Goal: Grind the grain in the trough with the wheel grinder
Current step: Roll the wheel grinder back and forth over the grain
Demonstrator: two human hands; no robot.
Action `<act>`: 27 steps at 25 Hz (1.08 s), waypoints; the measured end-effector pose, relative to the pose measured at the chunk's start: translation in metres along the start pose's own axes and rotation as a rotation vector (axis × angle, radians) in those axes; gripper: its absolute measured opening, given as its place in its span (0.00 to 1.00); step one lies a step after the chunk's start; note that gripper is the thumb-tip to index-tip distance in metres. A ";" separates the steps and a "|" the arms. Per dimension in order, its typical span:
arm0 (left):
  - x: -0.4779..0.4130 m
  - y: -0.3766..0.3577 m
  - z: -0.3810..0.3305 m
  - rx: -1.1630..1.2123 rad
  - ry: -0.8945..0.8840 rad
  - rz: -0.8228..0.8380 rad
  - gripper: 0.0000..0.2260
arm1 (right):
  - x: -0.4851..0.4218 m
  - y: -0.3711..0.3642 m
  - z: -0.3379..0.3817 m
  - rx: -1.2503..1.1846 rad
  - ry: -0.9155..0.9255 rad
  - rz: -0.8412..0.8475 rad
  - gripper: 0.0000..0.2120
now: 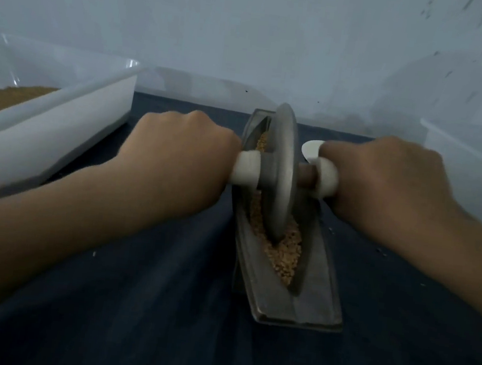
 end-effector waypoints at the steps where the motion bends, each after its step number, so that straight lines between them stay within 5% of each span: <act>1: -0.010 -0.006 0.001 -0.049 0.051 0.021 0.02 | -0.014 -0.005 0.000 0.014 -0.069 0.031 0.06; 5: -0.065 -0.016 0.001 -0.073 0.156 0.121 0.07 | -0.045 -0.032 0.001 -0.094 -0.218 0.309 0.08; 8: -0.031 -0.007 -0.006 -0.048 0.013 0.136 0.03 | -0.011 -0.010 0.000 -0.002 -0.102 0.150 0.07; 11: 0.003 0.007 -0.009 -0.012 -0.047 0.031 0.10 | 0.012 0.015 0.001 0.076 -0.068 -0.054 0.08; 14: -0.021 -0.011 -0.002 -0.060 0.058 0.071 0.03 | -0.012 -0.008 0.003 0.061 -0.146 0.062 0.05; 18: -0.068 -0.017 0.002 -0.031 0.133 0.159 0.08 | -0.047 -0.028 0.000 -0.087 -0.216 0.326 0.07; 23: 0.000 -0.004 -0.004 0.008 -0.029 0.060 0.06 | 0.012 0.017 0.005 0.086 -0.073 -0.068 0.09; 27: -0.034 -0.014 0.000 -0.089 0.065 0.035 0.03 | -0.019 -0.012 0.003 0.067 -0.173 0.104 0.06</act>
Point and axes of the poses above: each hand's wrist, its own x-axis away from the middle knuckle, its own y-axis out of the back of the hand, z = x × y, the point moved 7 cm from there along -x, towards the middle knuckle, and after that the axes turned 12 degrees about x, right-handed, at the moved point
